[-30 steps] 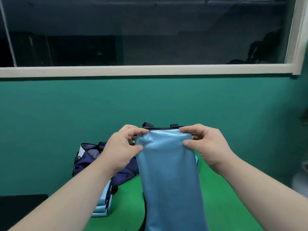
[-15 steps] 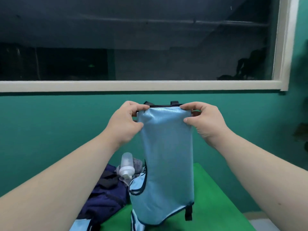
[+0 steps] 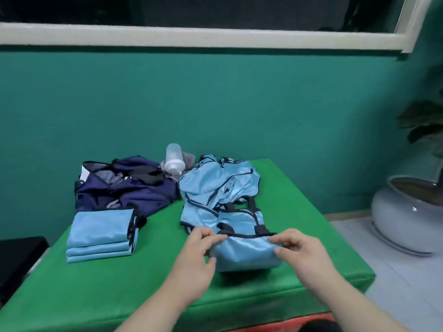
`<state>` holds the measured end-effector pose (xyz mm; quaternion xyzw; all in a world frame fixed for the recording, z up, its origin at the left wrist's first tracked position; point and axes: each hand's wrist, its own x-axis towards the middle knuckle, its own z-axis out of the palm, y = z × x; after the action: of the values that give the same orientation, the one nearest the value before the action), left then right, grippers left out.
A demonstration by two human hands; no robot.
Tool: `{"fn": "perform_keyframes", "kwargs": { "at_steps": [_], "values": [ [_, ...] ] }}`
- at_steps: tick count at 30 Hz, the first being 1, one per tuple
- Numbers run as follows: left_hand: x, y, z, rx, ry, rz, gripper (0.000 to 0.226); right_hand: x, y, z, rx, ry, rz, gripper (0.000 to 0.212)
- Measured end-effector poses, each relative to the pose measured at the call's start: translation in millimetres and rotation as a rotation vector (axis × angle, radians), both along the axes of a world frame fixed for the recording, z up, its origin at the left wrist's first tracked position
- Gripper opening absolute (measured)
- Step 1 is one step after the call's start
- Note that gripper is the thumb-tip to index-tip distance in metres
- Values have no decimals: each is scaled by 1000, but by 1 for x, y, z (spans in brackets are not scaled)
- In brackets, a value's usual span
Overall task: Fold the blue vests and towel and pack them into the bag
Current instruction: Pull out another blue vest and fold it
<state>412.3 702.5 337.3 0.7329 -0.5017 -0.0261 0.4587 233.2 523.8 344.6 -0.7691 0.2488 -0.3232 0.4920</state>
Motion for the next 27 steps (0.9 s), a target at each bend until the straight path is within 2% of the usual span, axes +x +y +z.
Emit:
{"fn": "perform_keyframes", "kwargs": {
  "at_steps": [4,8,12,20,27],
  "values": [
    [-25,16,-45,107,158,55,59,-13,14,-44,63,91,-38,46],
    [-20,12,-54,148,214,61,62,-5,14,-44,11,121,-73,41],
    [-5,0,-60,158,260,82,62,11,6,-50,-22,165,-64,49],
    [16,-19,-79,242,226,20,61,31,-11,-75,-110,375,-47,48],
    [27,-31,-90,336,211,-18,62,32,-18,-91,-106,508,-20,47]
  ]
}}
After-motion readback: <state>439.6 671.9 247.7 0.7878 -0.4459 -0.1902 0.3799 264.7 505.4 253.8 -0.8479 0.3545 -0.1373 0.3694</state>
